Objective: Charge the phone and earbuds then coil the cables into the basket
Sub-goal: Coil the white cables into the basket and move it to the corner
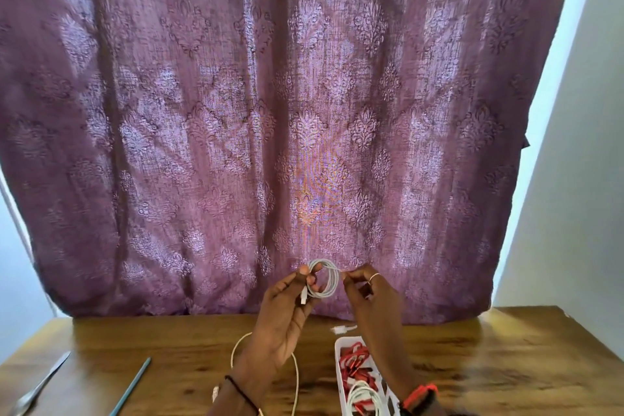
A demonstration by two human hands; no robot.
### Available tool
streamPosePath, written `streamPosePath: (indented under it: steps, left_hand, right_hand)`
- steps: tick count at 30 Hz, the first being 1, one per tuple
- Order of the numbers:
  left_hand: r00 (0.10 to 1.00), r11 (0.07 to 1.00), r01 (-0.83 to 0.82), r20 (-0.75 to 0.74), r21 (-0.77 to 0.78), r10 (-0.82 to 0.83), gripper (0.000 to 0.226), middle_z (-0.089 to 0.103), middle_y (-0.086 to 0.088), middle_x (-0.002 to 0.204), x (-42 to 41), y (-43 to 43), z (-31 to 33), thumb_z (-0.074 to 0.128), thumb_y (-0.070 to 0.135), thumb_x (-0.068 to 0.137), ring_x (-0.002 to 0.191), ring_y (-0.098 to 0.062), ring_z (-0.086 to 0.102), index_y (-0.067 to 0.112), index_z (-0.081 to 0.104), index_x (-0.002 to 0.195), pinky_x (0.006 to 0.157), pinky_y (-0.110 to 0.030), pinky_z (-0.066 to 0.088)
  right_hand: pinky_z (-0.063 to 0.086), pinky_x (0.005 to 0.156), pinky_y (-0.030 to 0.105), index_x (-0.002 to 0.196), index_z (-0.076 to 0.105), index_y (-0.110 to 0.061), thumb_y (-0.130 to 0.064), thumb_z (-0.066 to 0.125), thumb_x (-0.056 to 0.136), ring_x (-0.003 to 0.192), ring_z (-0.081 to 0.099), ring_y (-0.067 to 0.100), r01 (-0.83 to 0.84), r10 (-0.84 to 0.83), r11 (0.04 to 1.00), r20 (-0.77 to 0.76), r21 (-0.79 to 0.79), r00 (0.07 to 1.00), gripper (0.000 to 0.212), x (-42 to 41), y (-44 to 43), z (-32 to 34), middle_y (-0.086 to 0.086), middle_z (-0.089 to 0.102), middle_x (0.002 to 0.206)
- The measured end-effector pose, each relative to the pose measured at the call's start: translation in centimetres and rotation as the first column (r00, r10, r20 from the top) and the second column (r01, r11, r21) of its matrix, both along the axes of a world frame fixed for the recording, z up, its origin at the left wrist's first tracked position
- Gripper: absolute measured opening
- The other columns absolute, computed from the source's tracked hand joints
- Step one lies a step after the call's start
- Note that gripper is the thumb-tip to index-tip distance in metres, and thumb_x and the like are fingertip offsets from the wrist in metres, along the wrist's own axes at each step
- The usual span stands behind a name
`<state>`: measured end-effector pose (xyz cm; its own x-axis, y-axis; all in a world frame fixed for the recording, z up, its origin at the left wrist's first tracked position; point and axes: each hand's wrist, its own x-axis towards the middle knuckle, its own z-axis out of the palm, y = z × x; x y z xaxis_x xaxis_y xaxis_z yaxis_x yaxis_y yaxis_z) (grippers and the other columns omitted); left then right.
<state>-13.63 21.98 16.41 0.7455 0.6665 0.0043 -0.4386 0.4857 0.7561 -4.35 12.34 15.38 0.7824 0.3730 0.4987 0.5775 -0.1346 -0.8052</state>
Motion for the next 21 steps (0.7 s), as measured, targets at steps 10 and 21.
streamPosePath:
  steps: [10,21]
  left_hand:
    - [0.995,0.993,-0.092,-0.02,0.075,0.094,0.02,0.061,-0.015,0.071,0.6,-1.3,-1.1,0.052,0.007,0.089,0.065,-0.022,0.06,-0.008,0.064,0.09,0.054,-0.023,0.053]
    - [0.999,0.998,0.029,-0.028,-0.051,-0.031,0.023,0.066,-0.016,0.083,0.3,-0.7,-2.6,0.052,0.007,0.084,0.076,-0.017,0.067,-0.011,0.062,0.095,0.073,-0.028,0.056]
  right_hand:
    - [0.05,0.075,0.03,0.114,0.065,-0.015,-0.034,0.052,0.093,0.088,0.068,0.025,0.036,-0.035,0.993,0.01,-0.109,0.999,0.03,-2.6,1.7,-2.4,0.01,0.073,0.091]
    - [0.045,0.062,0.027,0.08,0.074,-0.009,-0.035,0.066,0.082,0.071,0.065,0.019,0.009,-0.038,0.996,-0.319,-0.092,0.947,0.027,-1.4,2.0,-3.1,0.005,0.071,0.073]
